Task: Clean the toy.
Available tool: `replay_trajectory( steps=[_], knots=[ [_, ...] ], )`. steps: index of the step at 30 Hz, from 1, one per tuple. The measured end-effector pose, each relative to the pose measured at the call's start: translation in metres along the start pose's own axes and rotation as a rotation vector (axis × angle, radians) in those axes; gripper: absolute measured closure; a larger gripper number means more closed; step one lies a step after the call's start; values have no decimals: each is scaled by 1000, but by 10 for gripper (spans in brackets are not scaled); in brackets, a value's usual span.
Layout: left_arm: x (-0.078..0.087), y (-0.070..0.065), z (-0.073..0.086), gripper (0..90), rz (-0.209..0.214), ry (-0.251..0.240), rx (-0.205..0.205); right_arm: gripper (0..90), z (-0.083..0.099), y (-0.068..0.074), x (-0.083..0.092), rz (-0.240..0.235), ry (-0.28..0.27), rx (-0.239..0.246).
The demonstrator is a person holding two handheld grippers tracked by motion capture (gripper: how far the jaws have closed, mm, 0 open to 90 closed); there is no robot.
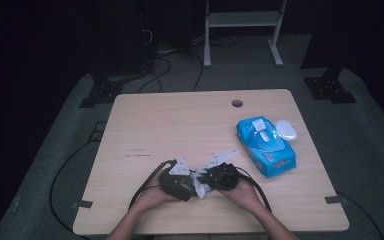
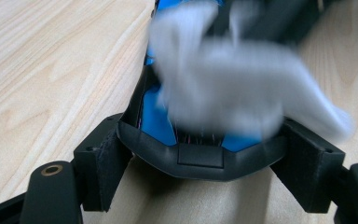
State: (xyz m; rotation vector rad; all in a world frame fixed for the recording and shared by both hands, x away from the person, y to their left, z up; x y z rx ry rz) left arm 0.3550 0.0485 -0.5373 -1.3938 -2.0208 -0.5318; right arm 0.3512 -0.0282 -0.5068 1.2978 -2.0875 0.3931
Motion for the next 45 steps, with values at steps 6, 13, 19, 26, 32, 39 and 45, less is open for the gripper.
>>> replay_trajectory(
  steps=[6,13,19,26,32,39,45],
  knots=[
    [1,2,1,237,6,-5,5,843,-14,6,-13,-30,-9,-12],
    [1,1,1,237,4,-2,3,841,-19,-5,-24,-9,1,-60],
    [1,1,1,238,2,-1,-6,842,-16,-17,-17,22,18,-80],
    [-1,1,0,239,6,-1,0,842,-18,-2,-20,-31,4,-63],
    [0,1,0,239,7,2,-7,844,-15,-20,-15,51,27,-73],
    [-1,1,-1,239,4,-1,-9,843,-12,-29,-8,76,39,-67],
    [-1,1,-1,239,9,-3,-4,843,-2,-48,7,147,62,-79]
  ],
)
Point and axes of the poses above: each handheld gripper's, and its own axes: x roughly backward along the jaws, z roughly out of its underside, y roughly to its left, the point moved 9 cm from there along -x, roughly forward along the jaws, and after that the axes turned 1 degree about z, right-handed, at the moved point
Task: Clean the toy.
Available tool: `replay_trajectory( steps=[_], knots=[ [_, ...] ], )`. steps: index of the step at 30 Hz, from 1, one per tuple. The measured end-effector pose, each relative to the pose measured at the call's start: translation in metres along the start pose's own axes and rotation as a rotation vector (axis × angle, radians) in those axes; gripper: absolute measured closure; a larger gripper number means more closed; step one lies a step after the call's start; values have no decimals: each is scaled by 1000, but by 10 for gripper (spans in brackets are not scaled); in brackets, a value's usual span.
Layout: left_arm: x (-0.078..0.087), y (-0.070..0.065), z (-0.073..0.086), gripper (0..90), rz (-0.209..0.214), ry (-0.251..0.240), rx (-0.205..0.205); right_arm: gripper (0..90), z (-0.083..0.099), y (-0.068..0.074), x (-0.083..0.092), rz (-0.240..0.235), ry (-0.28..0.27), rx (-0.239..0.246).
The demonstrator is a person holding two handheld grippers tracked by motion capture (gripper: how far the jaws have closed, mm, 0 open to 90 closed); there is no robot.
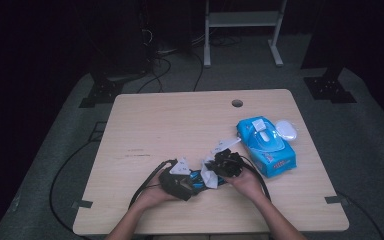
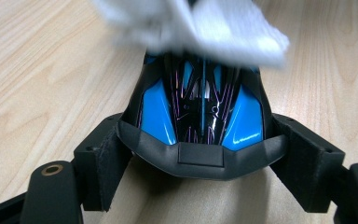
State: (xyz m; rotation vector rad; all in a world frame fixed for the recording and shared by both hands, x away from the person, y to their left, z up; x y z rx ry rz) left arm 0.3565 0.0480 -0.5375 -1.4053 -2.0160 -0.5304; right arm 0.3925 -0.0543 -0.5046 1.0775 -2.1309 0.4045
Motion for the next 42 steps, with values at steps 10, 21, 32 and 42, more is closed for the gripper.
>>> replay_trajectory(
  steps=[10,21,32,42],
  knots=[
    [0,1,0,239,2,2,-1,843,33,-36,21,48,25,-81],
    [2,1,1,239,-3,9,-12,843,42,-31,27,46,8,-49],
    [2,1,2,238,-5,11,-13,842,44,-16,29,-11,-17,-12],
    [2,1,2,238,-6,13,-17,746,45,-24,34,11,-75,-8]
  ],
)
Point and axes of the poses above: each handheld gripper's, and its own axes: x roughly backward along the jaws, z roughly out of its underside, y roughly to its left, the point moved 9 cm from there along -x, roughly forward along the jaws, and after that the axes turned 1 degree about z, right-handed, at the moved point
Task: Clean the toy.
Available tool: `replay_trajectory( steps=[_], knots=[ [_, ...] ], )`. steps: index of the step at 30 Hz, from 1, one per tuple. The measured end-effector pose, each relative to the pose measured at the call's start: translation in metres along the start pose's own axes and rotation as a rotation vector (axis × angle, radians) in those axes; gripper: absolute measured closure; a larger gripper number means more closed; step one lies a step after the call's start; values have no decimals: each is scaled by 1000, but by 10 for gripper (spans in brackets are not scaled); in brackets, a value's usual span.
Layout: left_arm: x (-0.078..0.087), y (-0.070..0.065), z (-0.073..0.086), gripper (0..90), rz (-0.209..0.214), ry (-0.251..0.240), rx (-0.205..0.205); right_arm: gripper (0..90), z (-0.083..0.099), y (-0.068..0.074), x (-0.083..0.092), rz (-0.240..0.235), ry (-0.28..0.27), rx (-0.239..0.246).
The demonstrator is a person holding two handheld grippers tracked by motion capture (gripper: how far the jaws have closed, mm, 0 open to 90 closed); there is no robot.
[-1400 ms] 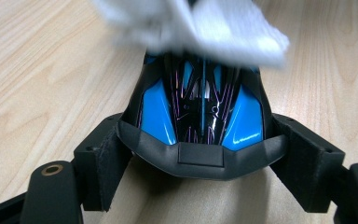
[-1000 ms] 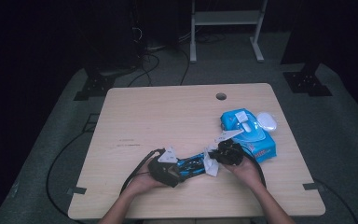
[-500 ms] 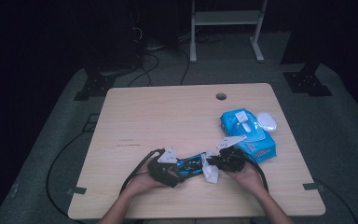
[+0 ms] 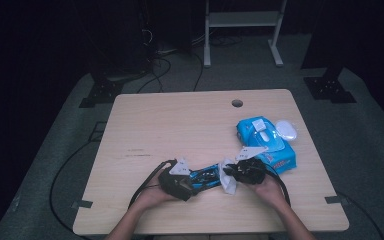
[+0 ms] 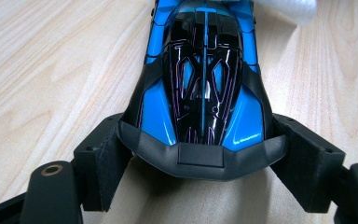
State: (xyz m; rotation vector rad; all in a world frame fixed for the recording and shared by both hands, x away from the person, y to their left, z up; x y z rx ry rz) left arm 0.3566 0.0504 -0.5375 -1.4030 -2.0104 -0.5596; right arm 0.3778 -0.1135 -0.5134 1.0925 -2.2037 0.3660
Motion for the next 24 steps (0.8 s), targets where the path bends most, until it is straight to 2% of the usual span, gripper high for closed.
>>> replay_trajectory(
  steps=[2,4,9,11,12,14,15,19,20,23,24],
  knots=[
    [0,0,0,238,-1,-1,1,697,-3,1,2,-7,-17,6],
    [0,0,0,238,-3,1,0,686,-6,1,4,2,-38,17],
    [-1,0,-1,238,-2,-3,4,667,-7,1,-4,1,-33,-2],
    [0,0,0,238,-2,-1,6,681,-6,0,-10,4,-29,-10],
    [0,0,0,238,2,-2,7,764,-6,-2,-11,-10,-36,-45],
    [0,0,0,238,1,-3,6,788,-5,-3,-11,-9,-36,-50],
    [-1,0,0,238,-3,-2,3,825,-2,-6,-8,-17,-35,-74],
    [0,0,0,238,-5,3,2,840,3,-10,-4,11,-13,-62],
    [0,0,0,238,-6,4,1,847,4,-12,-3,14,-6,-80],
    [0,0,0,238,-4,1,3,850,3,-8,-3,1,-7,-87],
    [-1,0,0,238,-3,-1,3,850,-2,6,-5,-72,-26,-75]
  ],
)
Point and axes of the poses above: each handheld gripper's, and its own axes: x roughly backward along the jaws, z roughly out of its underside, y roughly to its left, the point moved 9 cm from there along -x, roughly forward along the jaws, and after that the axes turned 1 degree about z, right-handed, at the moved point
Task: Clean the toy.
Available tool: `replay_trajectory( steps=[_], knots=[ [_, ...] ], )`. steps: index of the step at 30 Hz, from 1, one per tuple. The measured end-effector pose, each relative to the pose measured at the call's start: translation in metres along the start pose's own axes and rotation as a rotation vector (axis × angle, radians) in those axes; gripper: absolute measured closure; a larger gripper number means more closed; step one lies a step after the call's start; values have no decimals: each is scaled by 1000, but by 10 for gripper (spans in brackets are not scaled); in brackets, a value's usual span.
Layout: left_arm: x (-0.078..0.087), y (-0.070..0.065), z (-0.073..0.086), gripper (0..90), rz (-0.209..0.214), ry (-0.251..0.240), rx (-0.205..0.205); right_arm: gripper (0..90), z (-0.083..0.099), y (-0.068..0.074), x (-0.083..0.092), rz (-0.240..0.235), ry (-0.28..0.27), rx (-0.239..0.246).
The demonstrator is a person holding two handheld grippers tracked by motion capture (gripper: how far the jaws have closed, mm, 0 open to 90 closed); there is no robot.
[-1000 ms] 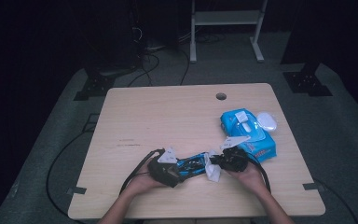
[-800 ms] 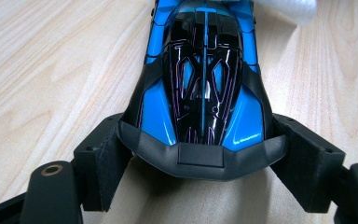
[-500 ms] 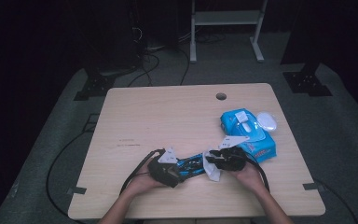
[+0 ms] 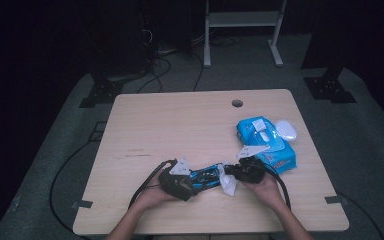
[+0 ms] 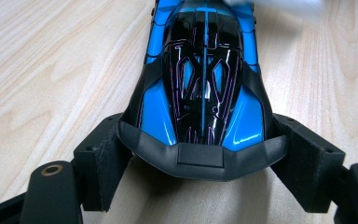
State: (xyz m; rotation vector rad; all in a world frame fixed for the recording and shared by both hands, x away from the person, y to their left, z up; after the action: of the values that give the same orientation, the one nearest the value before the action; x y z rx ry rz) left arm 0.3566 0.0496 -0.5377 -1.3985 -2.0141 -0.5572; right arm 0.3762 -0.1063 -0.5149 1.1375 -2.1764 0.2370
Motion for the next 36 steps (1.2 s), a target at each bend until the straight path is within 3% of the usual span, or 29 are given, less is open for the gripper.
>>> replay_trajectory(
  steps=[3,5,6,7,8,10,13,15,18,19,20,22,24,26,28,29,31,33,34,36],
  knots=[
    [1,0,1,238,1,3,-5,851,0,6,0,32,24,72],
    [1,0,1,238,0,1,-3,852,1,4,1,35,32,68],
    [1,0,1,238,0,3,-6,852,8,-7,7,62,52,31],
    [1,0,1,238,0,3,-6,852,8,-7,7,62,52,31],
    [0,0,1,238,0,3,-5,853,14,-13,12,96,68,19],
    [0,0,0,238,0,2,-3,854,15,-13,13,98,69,18],
    [0,0,0,238,-3,3,-4,854,8,0,10,51,41,28],
    [0,0,0,238,-2,4,-6,854,1,16,3,10,28,61],
    [0,0,1,238,1,4,-1,854,-3,29,-3,-4,21,108],
    [0,0,1,238,-1,4,-2,854,-4,28,-3,-2,25,121],
    [0,0,1,238,-4,5,-5,854,-3,26,-2,1,30,111],
    [-1,0,0,238,-2,2,-7,854,1,14,1,52,38,99],
    [-1,0,0,238,-1,-1,-5,855,3,9,5,58,35,70],
    [-1,0,0,238,0,0,-4,854,4,13,4,53,22,87],
    [-1,0,0,238,0,3,-5,854,1,26,-1,11,6,104],
    [0,0,1,238,-1,3,-3,853,0,35,-3,0,5,148],
    [0,0,1,238,-2,4,-3,854,-1,43,-6,-6,14,190],
    [0,0,1,236,-4,5,-5,854,0,44,-6,0,18,195],
    [-1,0,1,236,-9,9,-11,855,0,40,-5,1,20,158],
    [-2,-2,1,231,-15,13,-20,855,1,38,-3,10,18,149]
  ],
)
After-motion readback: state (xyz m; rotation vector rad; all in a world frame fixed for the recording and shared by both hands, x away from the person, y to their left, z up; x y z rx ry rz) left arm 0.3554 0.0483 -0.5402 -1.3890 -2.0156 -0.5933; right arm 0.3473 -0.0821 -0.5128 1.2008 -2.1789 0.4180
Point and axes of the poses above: each handheld gripper's, and its own axes: x roughly backward along the jaws, z roughly out of its underside, y roughly to its left, the point moved 9 cm from there along -x, roughly forward along the jaws, and after that the axes turned 1 degree about z, right-handed, at the moved point
